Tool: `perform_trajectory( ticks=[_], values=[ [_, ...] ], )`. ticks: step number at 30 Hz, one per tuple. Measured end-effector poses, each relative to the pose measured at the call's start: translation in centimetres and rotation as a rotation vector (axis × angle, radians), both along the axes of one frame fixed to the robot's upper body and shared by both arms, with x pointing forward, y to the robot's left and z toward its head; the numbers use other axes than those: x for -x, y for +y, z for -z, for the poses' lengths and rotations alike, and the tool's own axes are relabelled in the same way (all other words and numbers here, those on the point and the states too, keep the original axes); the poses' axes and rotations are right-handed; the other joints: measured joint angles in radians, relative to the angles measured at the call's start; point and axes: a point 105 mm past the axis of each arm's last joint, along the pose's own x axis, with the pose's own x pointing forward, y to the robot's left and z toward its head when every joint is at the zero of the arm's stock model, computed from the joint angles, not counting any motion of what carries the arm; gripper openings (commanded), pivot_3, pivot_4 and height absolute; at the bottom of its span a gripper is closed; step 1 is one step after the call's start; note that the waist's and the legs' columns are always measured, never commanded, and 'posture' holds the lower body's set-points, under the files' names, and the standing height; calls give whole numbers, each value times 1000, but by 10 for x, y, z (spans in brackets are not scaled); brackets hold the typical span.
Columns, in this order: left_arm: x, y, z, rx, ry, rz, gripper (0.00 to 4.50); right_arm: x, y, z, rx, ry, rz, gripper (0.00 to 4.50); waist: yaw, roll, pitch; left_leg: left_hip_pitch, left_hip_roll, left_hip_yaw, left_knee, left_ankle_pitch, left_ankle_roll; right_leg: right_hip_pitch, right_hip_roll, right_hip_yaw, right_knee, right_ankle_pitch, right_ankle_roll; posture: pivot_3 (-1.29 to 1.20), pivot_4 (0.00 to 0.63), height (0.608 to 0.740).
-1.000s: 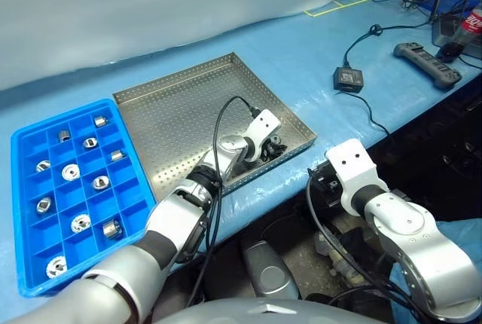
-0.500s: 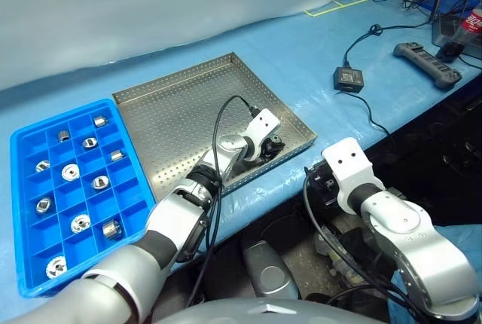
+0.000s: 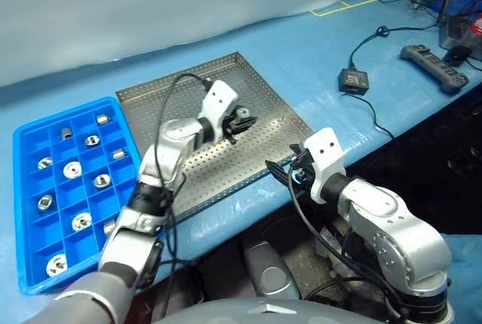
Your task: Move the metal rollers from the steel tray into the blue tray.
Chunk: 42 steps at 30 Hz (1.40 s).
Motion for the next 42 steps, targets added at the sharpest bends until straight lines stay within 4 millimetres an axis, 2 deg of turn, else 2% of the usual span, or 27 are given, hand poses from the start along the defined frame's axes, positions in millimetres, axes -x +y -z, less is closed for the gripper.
perform_trajectory(
  ticks=[2, 6, 10, 13, 16, 20, 27, 32, 40, 42],
  values=[
    [6, 20, -2, -21, 2, -85, 1748, 0, 8, -4, -32, -8, -65, 3724, 46, 0, 0, 0, 0, -1, 0, 0, 0, 0, 0, 0, 0, -1, -1, -128, 150, 740],
    [31, 59, -10, -22, -7, -268, 1748, -5, 25, -6, -64, -2, -184, 3724, 150, 0, 0, -2, 0, -1, 0, 0, -3, -2, 0, -1, -1, -3, -5, -20, 150, 740],
    [60, 77, -10, -48, 6, -367, 1748, -17, 32, 0, -43, 24, -215, 3724, 266, -1, 0, -2, -1, -2, 0, -1, -5, -2, -1, -3, -1, -6, -10, 41, 150, 740],
    [71, 85, -2, -50, 46, -423, 1748, -20, 39, 3, -37, 34, -243, 3724, 344, -1, 0, -3, -1, -3, 0, -1, -5, -2, -1, -5, -1, -7, -12, 68, 150, 740],
    [74, 86, 8, -28, 95, -446, 1748, -21, 44, 4, -29, 32, -267, 3724, 389, -2, 0, -3, -1, -4, 2, -1, -5, -2, -2, -8, -2, -7, -12, 68, 150, 740],
    [75, 84, 18, -36, 138, -451, 1748, -23, 47, 8, -17, 35, -272, 3724, 407, -2, 0, -3, 0, -4, 4, -2, -5, -1, -4, -11, -2, -7, -12, 58, 150, 740],
    [69, 78, 47, -38, 248, -426, 1748, -24, 46, 10, 4, 27, -257, 3724, 408, -2, 0, -6, 1, -5, 5, -2, -5, -1, -3, -13, -1, -5, -17, 32, 150, 740],
    [60, 74, 46, -41, 236, -424, 1748, -25, 43, 13, 14, 32, -240, 3724, 406, -2, 0, -7, 1, -6, 6, -2, -5, -1, -3, -15, -1, -5, -17, 12, 150, 740],
    [58, 69, 47, -35, 235, -385, 4302, -26, 39, 16, 31, 31, -206, 3724, 403, -2, 0, -7, 1, -6, 6, -2, -5, -1, -3, -15, -1, -5, -17, 0, 150, 740],
    [58, 71, 46, -35, 235, -387, 4438, -26, 38, 17, 31, 33, -202, 3724, 404, -2, 0, -7, 1, -6, 6, -2, -5, -1, -3, -15, -1, -5, -17, -2, 150, 740]
  ],
)
